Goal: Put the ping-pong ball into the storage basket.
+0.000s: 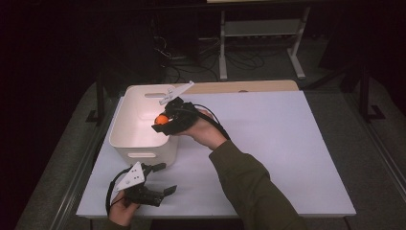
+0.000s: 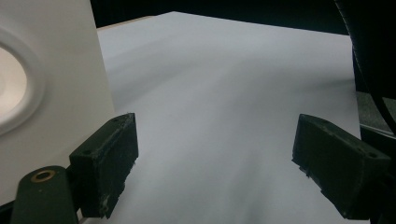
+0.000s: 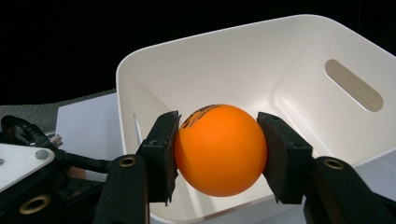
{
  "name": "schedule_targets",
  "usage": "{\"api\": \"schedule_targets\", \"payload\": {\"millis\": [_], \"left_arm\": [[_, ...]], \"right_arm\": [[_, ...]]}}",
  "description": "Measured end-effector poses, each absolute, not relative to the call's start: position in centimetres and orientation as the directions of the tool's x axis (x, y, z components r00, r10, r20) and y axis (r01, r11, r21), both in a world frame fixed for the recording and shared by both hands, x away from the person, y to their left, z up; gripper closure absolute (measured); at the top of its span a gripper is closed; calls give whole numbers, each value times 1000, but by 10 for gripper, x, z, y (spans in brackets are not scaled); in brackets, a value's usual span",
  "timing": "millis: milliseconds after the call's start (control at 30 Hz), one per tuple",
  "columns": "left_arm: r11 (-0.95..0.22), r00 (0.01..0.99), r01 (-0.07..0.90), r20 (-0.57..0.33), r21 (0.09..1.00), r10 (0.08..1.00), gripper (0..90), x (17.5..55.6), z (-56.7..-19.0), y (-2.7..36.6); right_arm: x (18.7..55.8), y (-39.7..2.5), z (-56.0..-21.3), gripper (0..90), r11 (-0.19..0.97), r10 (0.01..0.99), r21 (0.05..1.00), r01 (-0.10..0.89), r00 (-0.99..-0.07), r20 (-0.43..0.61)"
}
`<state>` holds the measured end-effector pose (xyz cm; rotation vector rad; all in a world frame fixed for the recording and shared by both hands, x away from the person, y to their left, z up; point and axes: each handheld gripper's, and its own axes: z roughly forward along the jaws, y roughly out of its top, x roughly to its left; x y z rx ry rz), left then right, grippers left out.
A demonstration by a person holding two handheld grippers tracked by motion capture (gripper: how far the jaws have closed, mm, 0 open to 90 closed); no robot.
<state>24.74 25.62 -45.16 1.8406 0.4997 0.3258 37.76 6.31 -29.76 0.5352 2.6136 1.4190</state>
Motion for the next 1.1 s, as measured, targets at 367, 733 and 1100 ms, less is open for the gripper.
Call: {"api": "schedule_targets", "payload": {"millis": [367,733,1100], "left_arm": [[-269,872,172,-20,948,489,140,247,-452,256],[-261,872,176,-26,949,490,140,247,-452,256],[-262,872,176,-26,949,489,141,247,-452,256]], "right_arm": [[382,82,-307,496,532,348,810,247,-936,57],[384,95,-318,495,573,340,779,254,-939,56],[383,93,-317,439,567,352,785,250,-935,44]]}}
